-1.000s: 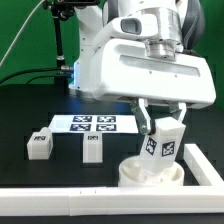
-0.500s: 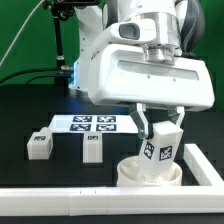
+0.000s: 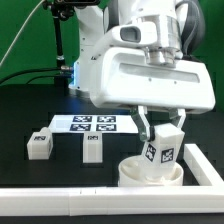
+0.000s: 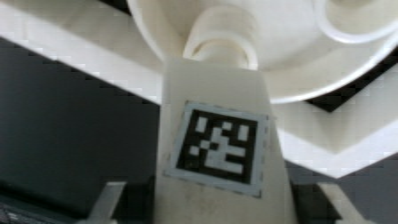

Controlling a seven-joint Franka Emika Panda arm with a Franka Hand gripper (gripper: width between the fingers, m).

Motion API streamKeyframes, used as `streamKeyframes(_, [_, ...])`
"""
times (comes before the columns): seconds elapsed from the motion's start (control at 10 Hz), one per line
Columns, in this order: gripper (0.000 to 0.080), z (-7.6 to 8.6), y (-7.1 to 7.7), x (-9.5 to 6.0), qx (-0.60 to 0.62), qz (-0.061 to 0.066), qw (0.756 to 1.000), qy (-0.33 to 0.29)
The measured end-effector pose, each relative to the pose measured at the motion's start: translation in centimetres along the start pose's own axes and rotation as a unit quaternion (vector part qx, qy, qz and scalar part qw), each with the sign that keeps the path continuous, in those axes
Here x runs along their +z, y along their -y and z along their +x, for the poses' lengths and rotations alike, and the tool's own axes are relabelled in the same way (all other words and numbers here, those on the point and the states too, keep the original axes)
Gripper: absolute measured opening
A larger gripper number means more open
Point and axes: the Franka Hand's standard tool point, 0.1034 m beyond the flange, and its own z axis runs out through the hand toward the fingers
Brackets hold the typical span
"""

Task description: Assemble stool

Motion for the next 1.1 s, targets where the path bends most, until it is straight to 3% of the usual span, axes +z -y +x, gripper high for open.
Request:
streamKeyframes(0.6, [0.0325, 0.21, 0.03, 0.17, -0.001, -0.007, 1.000, -0.018])
streamKeyframes(0.8, [0.0571, 0.20, 0.03, 0.18, -0.001, -0.007, 1.000, -0.018])
streamKeyframes(0.9, [0.0571, 0.20, 0.03, 0.18, -0.001, -0.007, 1.000, -0.018])
streamKeyframes(1.1, [0.0644, 0.19, 0.04, 0.19, -0.001, -0.007, 1.000, -0.018])
